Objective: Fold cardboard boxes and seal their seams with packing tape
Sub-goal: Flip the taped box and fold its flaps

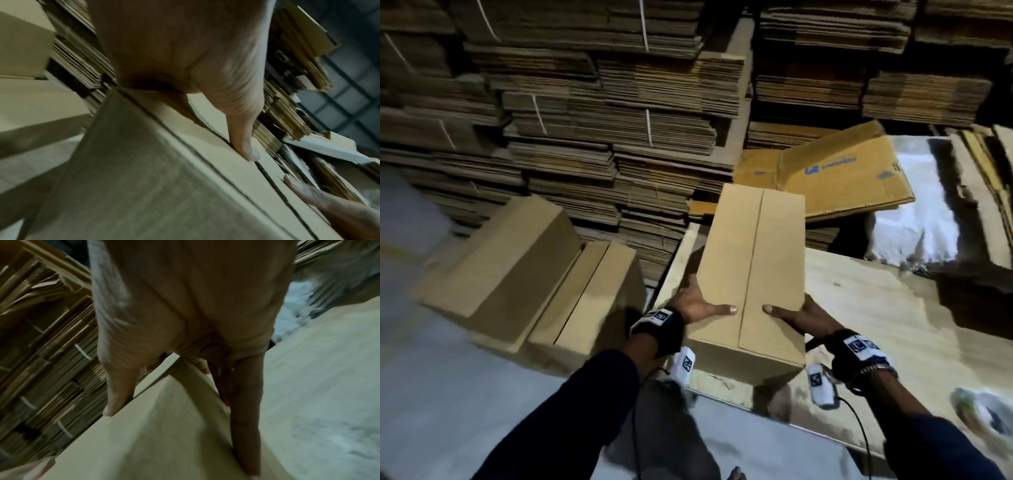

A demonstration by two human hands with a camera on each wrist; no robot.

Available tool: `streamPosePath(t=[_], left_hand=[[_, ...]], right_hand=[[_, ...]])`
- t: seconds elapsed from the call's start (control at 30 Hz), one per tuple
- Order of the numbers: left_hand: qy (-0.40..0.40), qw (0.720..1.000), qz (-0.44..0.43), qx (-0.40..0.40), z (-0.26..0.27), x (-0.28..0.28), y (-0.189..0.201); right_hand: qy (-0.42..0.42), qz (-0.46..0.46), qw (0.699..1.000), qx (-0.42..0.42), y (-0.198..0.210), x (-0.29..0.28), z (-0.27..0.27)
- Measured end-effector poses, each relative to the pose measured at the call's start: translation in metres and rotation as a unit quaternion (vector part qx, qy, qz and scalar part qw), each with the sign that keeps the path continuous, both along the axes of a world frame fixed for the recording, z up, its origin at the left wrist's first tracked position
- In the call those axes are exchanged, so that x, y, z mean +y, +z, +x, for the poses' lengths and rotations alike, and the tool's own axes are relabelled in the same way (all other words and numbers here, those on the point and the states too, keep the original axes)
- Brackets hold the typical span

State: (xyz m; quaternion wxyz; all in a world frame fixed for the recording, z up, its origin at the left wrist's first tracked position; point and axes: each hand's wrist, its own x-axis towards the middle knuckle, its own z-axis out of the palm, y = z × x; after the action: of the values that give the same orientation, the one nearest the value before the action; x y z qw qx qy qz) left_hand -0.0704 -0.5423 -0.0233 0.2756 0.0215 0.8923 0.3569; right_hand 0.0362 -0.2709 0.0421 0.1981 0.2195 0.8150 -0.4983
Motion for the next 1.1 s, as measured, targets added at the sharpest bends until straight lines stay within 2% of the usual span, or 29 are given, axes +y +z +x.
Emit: streamPosePath(t=[0.2, 0.33, 0.47, 0.57, 0.7, 0.83, 0.93, 1.0, 1.1], left_hand=[[0.075, 0.996, 0.021, 0.035, -0.023, -0.110, 0.009], [0.100, 0.992, 0.046, 0.062, -0.047, -0.205, 0.022], [0.108, 0.992, 0.036, 0.047, -0.085, -0.313, 0.024], [0.127, 0.989, 0.033, 0.070, -0.115, -0.392, 0.028], [0.112, 0.991, 0.030, 0.062, -0.158, -0.477, 0.001], [0.095, 0.993, 0.017, 0.065, -0.191, -0.520, -0.042], [0.066, 0.992, -0.006, 0.106, -0.208, -0.529, -0.073], [0.061, 0.993, -0.029, 0.098, -0.217, -0.530, -0.095], [0.047, 0.987, -0.128, 0.085, -0.228, -0.531, -0.123]], right_hand=[[0.026, -0.032, 0.999, 0.020, -0.033, -0.085, -0.061], [0.062, -0.051, 0.997, 0.017, -0.036, -0.177, -0.099], [0.101, -0.048, 0.993, 0.041, -0.045, -0.283, -0.152], [0.100, -0.033, 0.994, 0.040, -0.053, -0.368, -0.190], [0.096, -0.049, 0.994, 0.013, -0.100, -0.453, -0.232], [0.044, -0.081, 0.996, -0.005, -0.162, -0.497, -0.260], [-0.005, -0.100, 0.995, -0.017, -0.202, -0.516, -0.267], [-0.025, -0.110, 0.993, -0.034, -0.221, -0.524, -0.270], [-0.037, -0.128, 0.990, -0.050, -0.234, -0.535, -0.273]])
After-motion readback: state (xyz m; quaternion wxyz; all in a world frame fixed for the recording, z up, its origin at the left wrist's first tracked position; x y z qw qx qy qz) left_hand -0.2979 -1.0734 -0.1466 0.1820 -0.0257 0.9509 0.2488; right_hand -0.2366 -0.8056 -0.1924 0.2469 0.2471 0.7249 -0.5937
